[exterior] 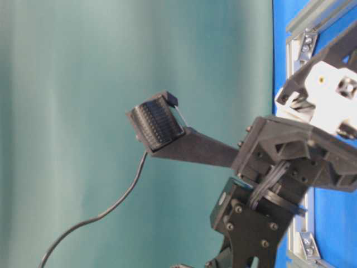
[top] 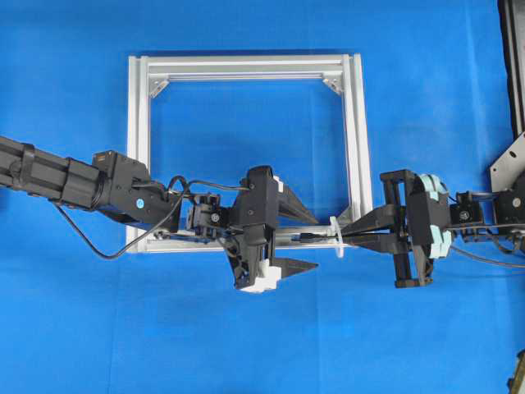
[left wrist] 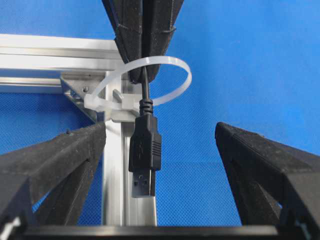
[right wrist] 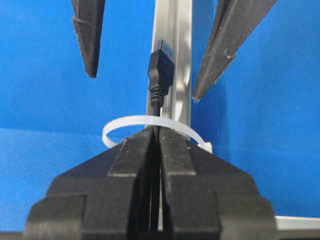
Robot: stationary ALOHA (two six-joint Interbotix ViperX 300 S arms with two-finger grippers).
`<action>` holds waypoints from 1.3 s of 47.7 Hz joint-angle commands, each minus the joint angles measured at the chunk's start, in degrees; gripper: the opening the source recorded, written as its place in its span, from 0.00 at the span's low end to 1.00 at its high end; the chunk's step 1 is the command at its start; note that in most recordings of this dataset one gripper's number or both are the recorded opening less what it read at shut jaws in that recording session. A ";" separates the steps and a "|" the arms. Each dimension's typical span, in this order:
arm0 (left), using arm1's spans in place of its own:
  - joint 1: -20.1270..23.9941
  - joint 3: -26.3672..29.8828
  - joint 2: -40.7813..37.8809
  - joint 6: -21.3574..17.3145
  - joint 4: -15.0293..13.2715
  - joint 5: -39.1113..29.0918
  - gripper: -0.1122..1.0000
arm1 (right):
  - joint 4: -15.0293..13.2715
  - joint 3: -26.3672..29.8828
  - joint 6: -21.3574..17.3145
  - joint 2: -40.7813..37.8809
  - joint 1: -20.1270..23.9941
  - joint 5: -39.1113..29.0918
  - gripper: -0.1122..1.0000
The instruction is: Insert the wire through the string loop located on the right side.
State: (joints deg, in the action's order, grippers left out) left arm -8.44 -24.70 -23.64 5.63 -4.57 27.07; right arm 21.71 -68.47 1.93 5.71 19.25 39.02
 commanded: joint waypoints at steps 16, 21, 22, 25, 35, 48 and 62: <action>0.09 1.05 1.23 0.18 -0.09 -0.53 0.72 | 0.09 0.97 0.09 0.44 -0.09 0.26 0.07; 0.62 1.05 1.23 0.18 -0.09 -0.53 0.44 | -0.09 0.97 0.09 0.44 -0.09 0.26 0.07; 0.70 1.05 1.23 0.18 -0.09 -0.53 0.38 | -0.09 0.97 0.09 0.44 -0.09 0.26 0.07; 0.97 0.97 1.23 0.09 -0.09 -0.53 0.24 | -0.09 0.97 0.09 0.44 -0.09 0.26 0.07; 1.05 0.97 1.32 -0.26 -0.09 -0.53 0.23 | -0.26 1.05 0.09 0.44 -0.09 -0.26 0.07; 1.05 0.88 1.32 -0.26 -0.09 -0.53 0.23 | -0.18 0.88 0.09 0.62 -0.09 -1.93 0.11; 0.97 0.70 1.49 -0.26 -0.09 -0.53 0.17 | 0.09 0.18 0.35 0.97 -1.58 -2.55 0.73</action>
State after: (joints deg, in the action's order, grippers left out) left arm -7.56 -24.70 -23.64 5.54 -4.57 26.28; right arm 21.71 -68.38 2.11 5.80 18.02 36.30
